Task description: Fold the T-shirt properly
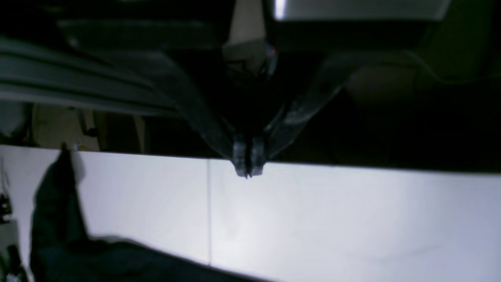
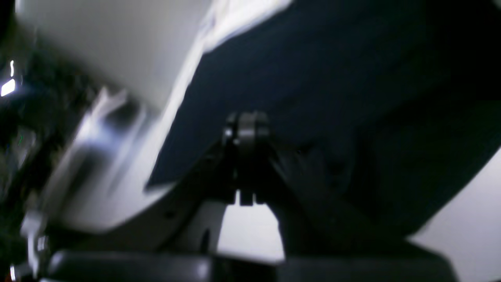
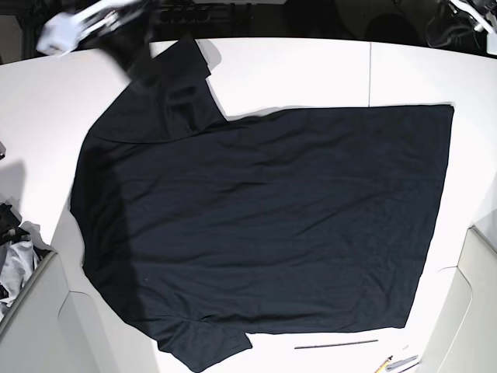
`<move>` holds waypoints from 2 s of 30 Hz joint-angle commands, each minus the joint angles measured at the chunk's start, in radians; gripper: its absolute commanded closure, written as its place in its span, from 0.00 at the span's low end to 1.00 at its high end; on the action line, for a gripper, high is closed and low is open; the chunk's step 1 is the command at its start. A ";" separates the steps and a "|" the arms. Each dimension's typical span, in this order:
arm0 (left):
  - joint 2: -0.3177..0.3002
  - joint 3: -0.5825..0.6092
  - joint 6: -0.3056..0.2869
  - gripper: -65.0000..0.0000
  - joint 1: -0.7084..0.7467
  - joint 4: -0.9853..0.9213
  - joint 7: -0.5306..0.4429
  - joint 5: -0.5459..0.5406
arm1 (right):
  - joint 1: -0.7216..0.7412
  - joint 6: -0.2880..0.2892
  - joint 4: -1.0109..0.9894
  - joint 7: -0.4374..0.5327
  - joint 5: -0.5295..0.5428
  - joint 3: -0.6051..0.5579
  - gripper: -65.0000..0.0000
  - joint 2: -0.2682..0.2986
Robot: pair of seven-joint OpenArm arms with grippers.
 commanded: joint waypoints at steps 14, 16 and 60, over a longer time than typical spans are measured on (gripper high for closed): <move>-0.008 -0.091 -0.010 1.00 -0.015 0.020 0.006 -0.094 | 0.264 0.025 -0.002 -0.166 0.270 0.612 1.00 -0.146; -0.008 -0.091 -0.010 1.00 -0.041 0.020 0.029 -0.094 | 0.312 0.025 -0.048 -0.166 0.280 0.666 1.00 -0.161; -0.025 -0.091 -0.010 1.00 -0.225 0.020 0.106 -0.112 | 0.837 0.030 -0.727 -0.341 0.048 0.623 0.46 -0.209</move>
